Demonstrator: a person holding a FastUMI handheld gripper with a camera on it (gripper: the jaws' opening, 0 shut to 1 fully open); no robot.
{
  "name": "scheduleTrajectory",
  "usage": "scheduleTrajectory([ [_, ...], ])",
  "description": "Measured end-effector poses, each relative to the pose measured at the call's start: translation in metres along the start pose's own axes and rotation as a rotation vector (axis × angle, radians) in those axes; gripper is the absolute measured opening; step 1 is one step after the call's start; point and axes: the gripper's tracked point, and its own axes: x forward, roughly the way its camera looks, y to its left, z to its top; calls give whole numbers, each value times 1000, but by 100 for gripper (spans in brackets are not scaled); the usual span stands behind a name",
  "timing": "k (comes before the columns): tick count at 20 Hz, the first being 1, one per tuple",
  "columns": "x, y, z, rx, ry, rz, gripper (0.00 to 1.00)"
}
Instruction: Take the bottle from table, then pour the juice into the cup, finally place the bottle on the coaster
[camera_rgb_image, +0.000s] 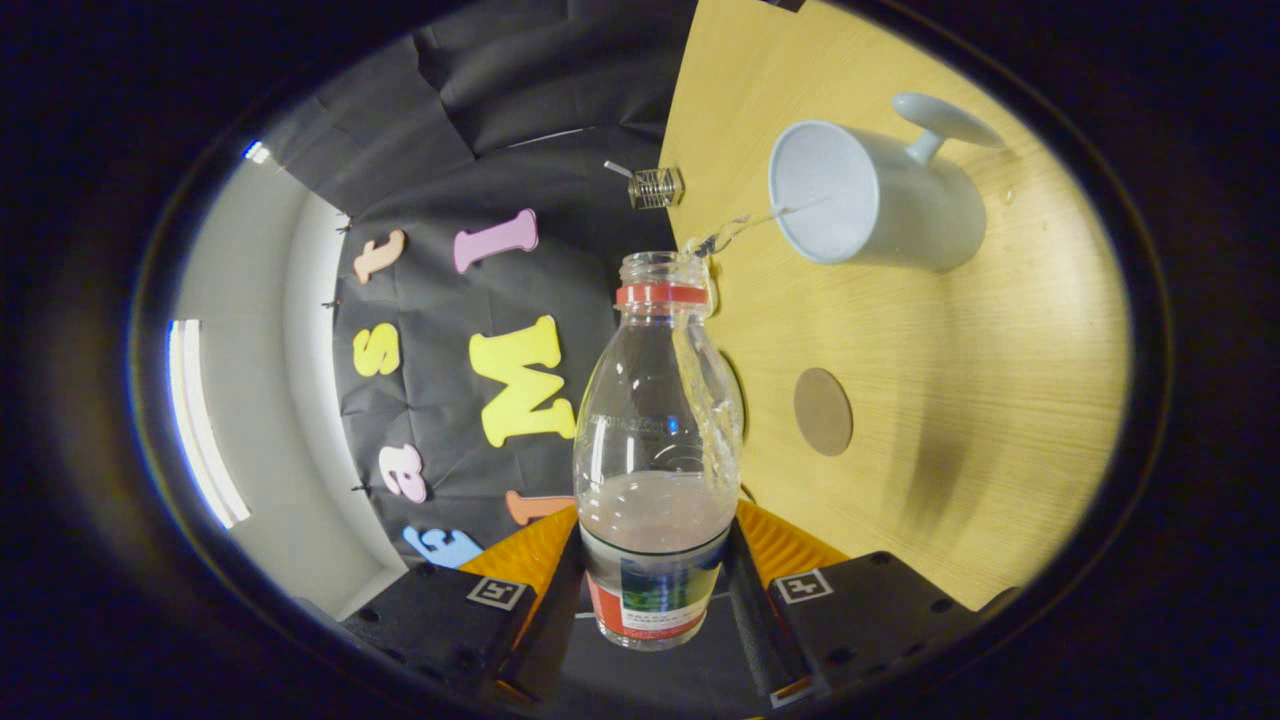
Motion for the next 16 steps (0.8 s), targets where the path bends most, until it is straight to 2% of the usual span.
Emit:
scheduleTrajectory([
  [16, 3, 19, 4, 90, -13, 28, 75],
])
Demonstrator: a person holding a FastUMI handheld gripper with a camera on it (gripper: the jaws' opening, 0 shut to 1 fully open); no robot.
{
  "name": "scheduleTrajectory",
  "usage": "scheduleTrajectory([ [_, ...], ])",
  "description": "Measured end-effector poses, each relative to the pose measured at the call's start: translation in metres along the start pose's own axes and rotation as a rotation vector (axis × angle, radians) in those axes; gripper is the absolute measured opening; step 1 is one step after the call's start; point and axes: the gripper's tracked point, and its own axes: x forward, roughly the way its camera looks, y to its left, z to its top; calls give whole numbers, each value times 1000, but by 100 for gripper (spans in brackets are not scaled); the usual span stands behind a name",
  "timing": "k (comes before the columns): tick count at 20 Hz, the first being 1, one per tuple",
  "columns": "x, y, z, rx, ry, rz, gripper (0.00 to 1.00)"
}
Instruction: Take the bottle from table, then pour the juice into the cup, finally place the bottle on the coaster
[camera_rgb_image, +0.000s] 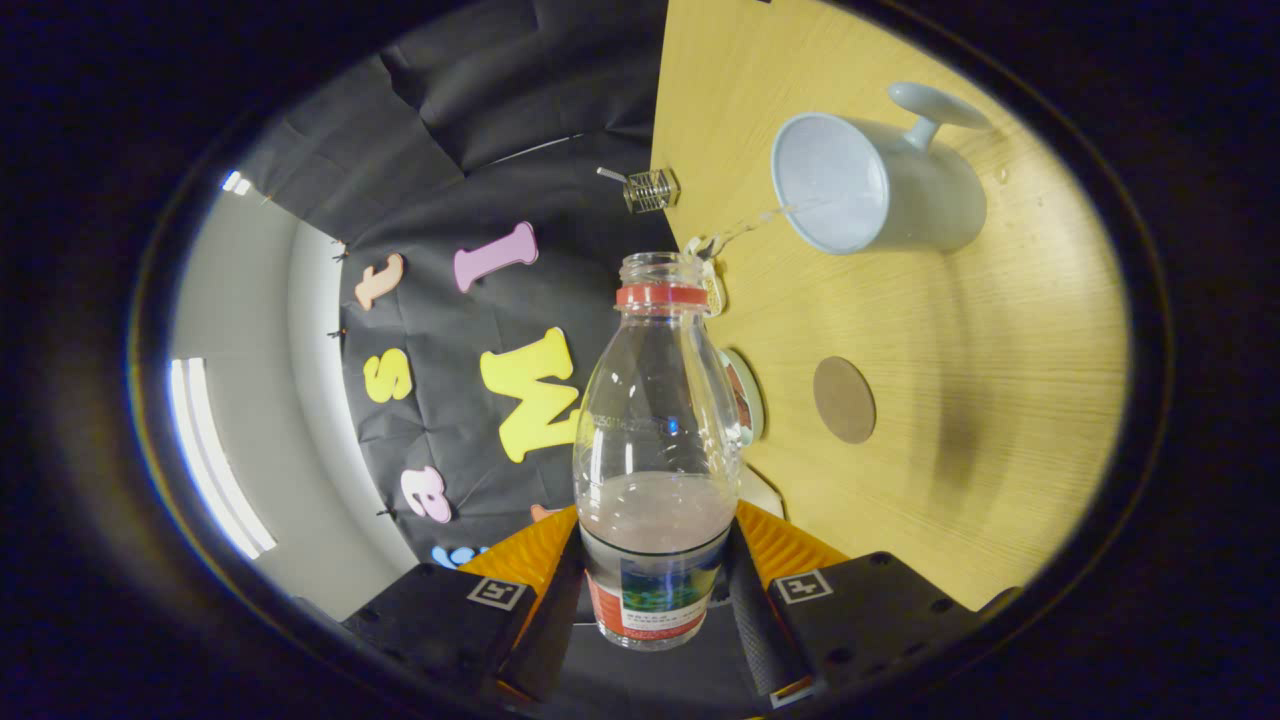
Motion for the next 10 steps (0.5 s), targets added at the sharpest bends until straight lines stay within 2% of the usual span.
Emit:
scheduleTrajectory([
  [10, 3, 10, 4, 42, -10, 17, 75],
])
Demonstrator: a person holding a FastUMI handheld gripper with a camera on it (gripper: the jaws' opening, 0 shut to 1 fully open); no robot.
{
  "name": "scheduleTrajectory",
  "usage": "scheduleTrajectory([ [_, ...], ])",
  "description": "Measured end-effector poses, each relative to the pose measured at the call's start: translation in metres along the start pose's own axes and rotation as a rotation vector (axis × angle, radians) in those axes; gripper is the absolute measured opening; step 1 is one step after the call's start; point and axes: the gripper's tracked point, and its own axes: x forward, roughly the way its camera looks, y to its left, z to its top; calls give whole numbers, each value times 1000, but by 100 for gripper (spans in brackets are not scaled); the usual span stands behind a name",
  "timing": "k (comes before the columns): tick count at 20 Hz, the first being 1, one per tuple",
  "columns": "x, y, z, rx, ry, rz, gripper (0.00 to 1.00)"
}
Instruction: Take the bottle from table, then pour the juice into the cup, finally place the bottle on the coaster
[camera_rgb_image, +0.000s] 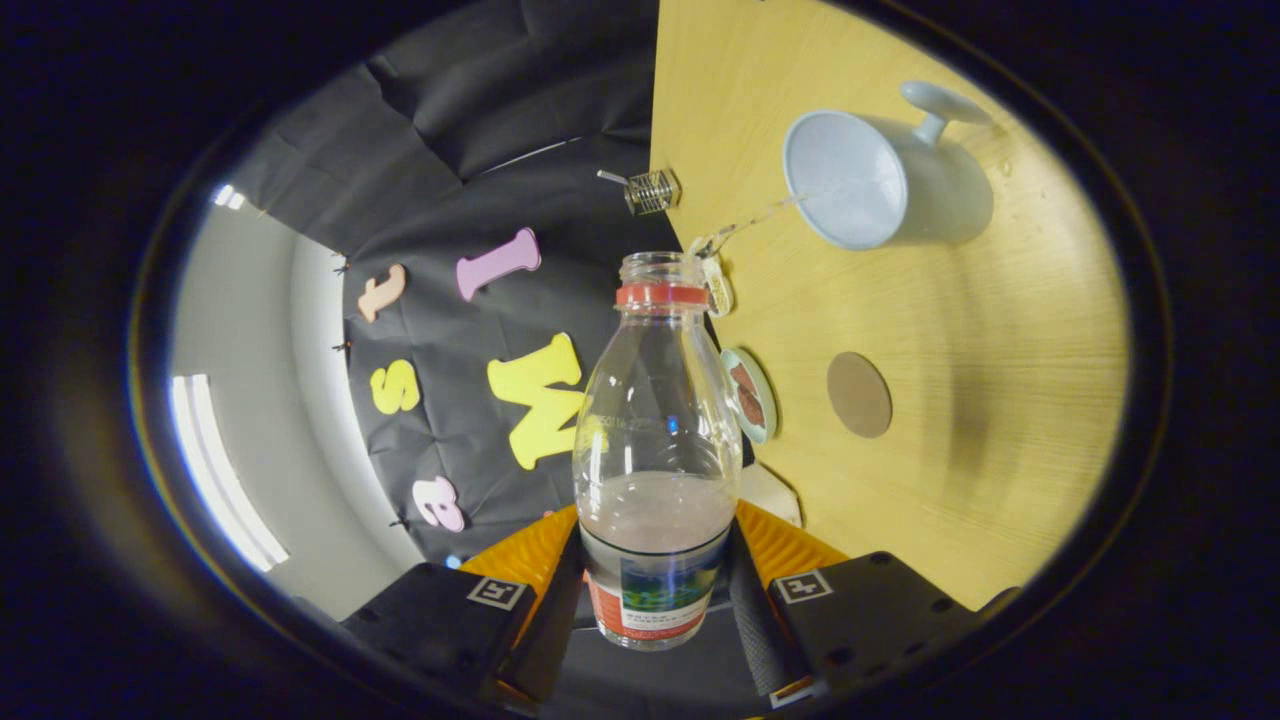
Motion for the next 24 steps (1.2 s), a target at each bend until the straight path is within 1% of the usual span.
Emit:
scheduleTrajectory([
  [11, 2, 3, -4, 55, -1, -4, 75],
  [24, 0, 15, 8, 116, -21, 13, 75],
])
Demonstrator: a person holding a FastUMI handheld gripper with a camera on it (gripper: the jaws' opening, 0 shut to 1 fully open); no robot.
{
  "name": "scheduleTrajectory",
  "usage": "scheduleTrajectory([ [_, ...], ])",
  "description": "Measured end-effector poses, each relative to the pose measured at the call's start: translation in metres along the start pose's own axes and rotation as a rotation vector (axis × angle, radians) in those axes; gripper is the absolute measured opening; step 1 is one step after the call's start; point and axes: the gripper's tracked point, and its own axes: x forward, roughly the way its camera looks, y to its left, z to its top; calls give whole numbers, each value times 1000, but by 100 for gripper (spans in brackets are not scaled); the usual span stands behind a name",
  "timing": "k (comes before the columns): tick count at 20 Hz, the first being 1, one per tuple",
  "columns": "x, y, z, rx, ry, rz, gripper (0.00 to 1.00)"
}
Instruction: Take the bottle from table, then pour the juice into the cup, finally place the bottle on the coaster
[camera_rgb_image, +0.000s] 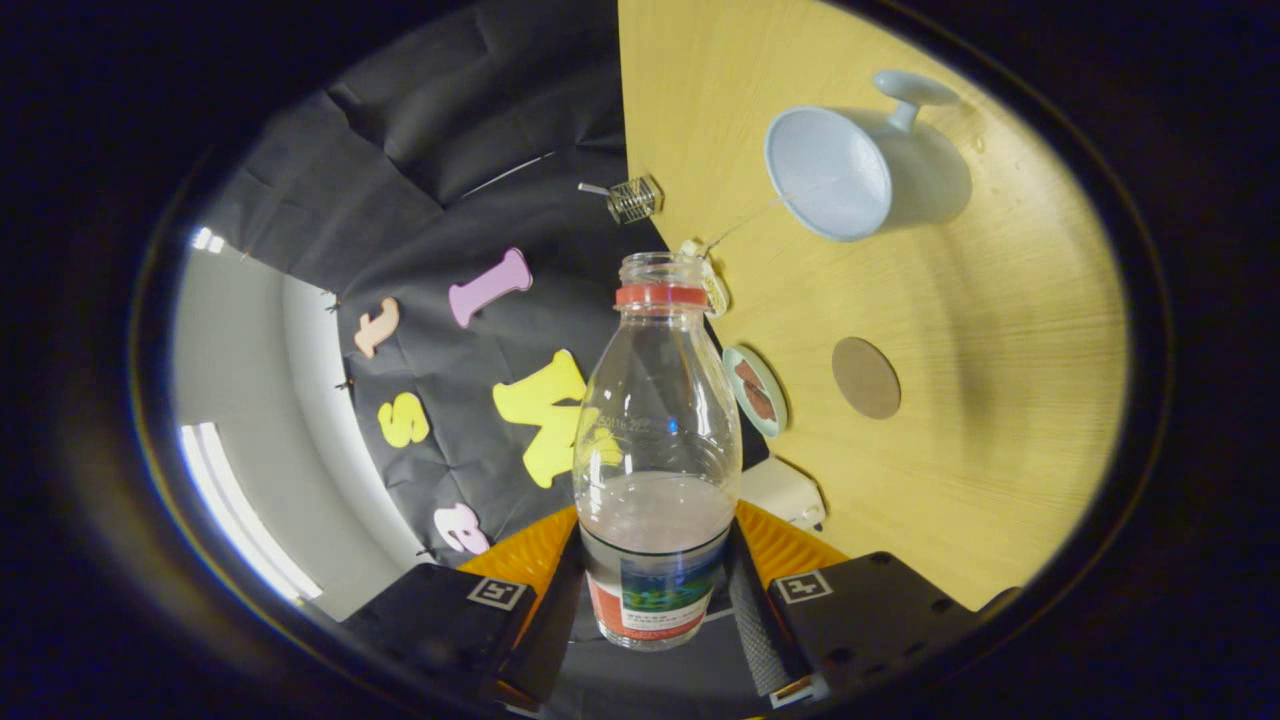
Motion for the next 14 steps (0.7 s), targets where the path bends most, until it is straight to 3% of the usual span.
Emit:
scheduleTrajectory([
  [14, 6, 9, 3, 72, -8, -18, 75],
])
